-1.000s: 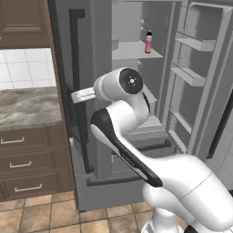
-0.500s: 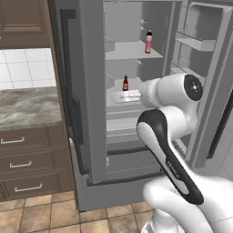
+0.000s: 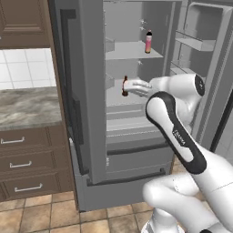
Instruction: Open the fridge, grab two sodas, and place both sodas inside the bowl with ice on the dining counter.
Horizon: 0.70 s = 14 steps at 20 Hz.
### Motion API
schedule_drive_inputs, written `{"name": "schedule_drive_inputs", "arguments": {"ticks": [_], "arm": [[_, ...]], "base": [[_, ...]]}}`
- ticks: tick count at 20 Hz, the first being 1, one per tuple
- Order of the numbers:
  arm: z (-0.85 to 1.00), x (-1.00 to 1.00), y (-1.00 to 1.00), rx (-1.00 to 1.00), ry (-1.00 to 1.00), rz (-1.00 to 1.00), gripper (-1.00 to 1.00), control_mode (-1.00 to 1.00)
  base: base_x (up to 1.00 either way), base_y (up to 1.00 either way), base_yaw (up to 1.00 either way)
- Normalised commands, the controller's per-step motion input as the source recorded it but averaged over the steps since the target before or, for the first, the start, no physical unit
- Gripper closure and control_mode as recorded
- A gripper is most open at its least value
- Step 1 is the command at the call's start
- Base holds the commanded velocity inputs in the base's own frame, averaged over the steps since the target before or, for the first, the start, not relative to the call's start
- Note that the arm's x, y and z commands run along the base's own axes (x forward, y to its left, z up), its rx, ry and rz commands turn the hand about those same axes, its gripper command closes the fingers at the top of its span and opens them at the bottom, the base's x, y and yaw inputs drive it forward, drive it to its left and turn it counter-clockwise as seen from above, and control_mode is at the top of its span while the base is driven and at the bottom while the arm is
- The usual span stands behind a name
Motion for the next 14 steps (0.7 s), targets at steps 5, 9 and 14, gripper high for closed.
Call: {"name": "schedule_drive_inputs", "arguments": {"ticks": [5, 9, 14], "arm": [[-0.01, 0.68, 0.00, 0.23, 0.14, 0.05, -1.00, -1.00], [0.00, 0.56, 0.00, 0.18, 0.18, 0.08, -1.00, -1.00], [-0.02, 0.38, 0.19, 0.16, 0.19, 0.13, -1.00, -1.00]], "base": [[0.00, 0.00, 0.00], [0.00, 0.00, 0.00], [0.00, 0.00, 0.00]]}}
